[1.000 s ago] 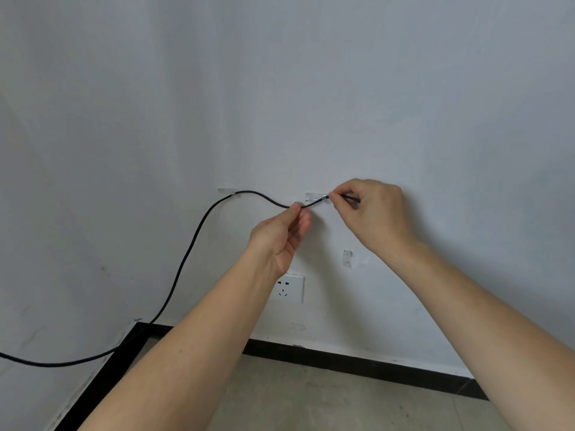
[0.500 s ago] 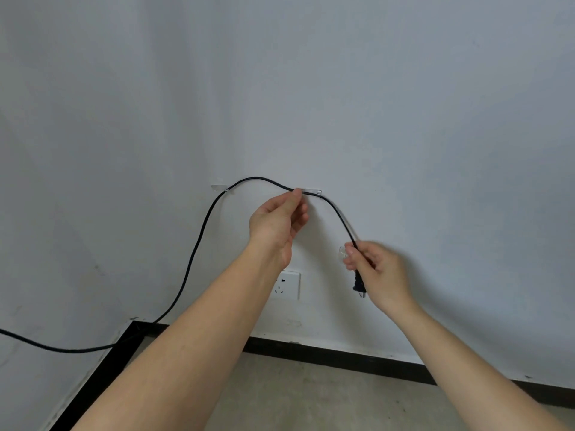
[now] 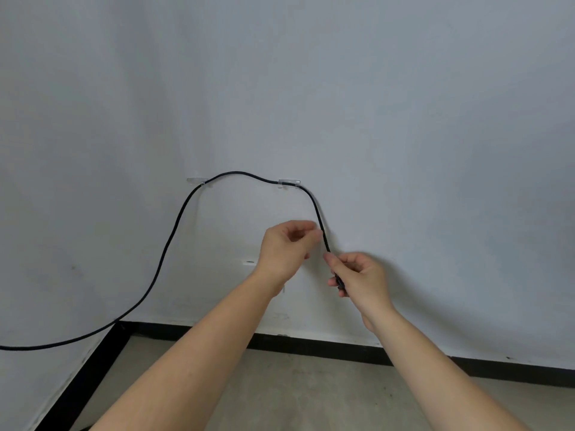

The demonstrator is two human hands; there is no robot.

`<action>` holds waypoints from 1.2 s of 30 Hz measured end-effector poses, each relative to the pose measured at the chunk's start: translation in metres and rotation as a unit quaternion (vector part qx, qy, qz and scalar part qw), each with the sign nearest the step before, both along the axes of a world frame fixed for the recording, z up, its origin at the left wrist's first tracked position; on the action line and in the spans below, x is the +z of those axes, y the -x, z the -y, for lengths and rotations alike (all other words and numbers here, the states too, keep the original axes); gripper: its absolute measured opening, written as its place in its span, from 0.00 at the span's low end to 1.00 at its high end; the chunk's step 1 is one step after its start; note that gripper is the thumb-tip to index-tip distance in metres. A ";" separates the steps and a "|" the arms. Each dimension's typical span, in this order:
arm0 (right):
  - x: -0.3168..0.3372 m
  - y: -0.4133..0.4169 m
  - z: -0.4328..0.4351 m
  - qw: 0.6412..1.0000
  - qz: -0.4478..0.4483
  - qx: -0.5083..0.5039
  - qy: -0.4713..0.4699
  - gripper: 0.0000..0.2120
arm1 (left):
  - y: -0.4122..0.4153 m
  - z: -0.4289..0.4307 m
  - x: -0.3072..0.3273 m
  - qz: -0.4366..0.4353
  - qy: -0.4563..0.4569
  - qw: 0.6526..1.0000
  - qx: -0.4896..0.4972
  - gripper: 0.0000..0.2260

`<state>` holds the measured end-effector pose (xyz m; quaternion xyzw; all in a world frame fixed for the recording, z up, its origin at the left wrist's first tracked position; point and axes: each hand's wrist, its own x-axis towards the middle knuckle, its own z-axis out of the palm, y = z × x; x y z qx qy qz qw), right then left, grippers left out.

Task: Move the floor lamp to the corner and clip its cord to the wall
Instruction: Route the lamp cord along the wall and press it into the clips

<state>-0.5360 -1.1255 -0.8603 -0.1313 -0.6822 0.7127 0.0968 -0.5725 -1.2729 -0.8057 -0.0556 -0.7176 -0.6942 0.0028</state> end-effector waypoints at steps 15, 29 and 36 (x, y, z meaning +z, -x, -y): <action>-0.020 0.004 -0.022 0.973 -0.110 -0.070 -0.190 0.04 | 0.008 -0.027 -0.016 0.042 -0.035 0.988 0.142 0.03; -0.027 0.023 0.022 0.941 -0.057 -0.062 -0.327 0.08 | -0.013 0.045 -0.055 -0.225 0.344 0.900 0.145 0.05; -0.032 0.004 0.005 0.916 -0.043 0.036 -0.397 0.12 | -0.025 0.073 -0.107 -0.188 0.615 0.766 -0.006 0.30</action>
